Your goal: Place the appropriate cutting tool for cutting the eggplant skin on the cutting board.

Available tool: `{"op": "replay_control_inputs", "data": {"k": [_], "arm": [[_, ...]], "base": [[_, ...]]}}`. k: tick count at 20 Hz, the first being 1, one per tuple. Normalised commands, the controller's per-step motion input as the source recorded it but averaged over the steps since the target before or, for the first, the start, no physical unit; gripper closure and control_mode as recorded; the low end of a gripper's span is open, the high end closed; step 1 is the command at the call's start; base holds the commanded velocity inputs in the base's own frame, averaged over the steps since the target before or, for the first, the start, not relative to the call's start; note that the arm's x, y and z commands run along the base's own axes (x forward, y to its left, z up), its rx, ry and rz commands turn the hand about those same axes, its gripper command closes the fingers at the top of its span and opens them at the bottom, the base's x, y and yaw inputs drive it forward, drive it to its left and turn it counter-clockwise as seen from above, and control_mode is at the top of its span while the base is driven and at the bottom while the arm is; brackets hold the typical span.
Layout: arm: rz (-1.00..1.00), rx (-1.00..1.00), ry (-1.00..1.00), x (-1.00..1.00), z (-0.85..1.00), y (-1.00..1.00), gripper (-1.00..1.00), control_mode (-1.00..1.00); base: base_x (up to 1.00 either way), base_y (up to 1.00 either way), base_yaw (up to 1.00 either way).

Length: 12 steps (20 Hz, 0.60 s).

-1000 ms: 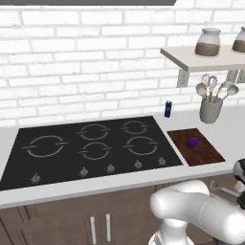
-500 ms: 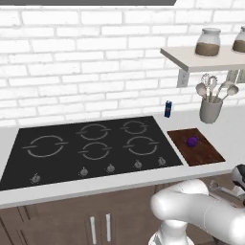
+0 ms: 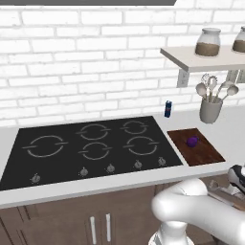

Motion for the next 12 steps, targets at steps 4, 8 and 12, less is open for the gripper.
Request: {"op": "replay_control_inputs", "data": {"k": [4, 8, 12], "arm": [[0.00, 0.02, 0.05, 0.18, -0.31, 0.00, -1.00, -1.00], [0.00, 0.03, 0.05, 0.21, -0.33, 0.00, -1.00, -1.00], [0.00, 0.06, 0.02, 0.15, -0.24, -0.06, -1.00, -1.00]], "base": [[0.00, 0.00, 0.00], [0.00, 0.00, 0.00], [0.00, 0.00, 0.00]]}}
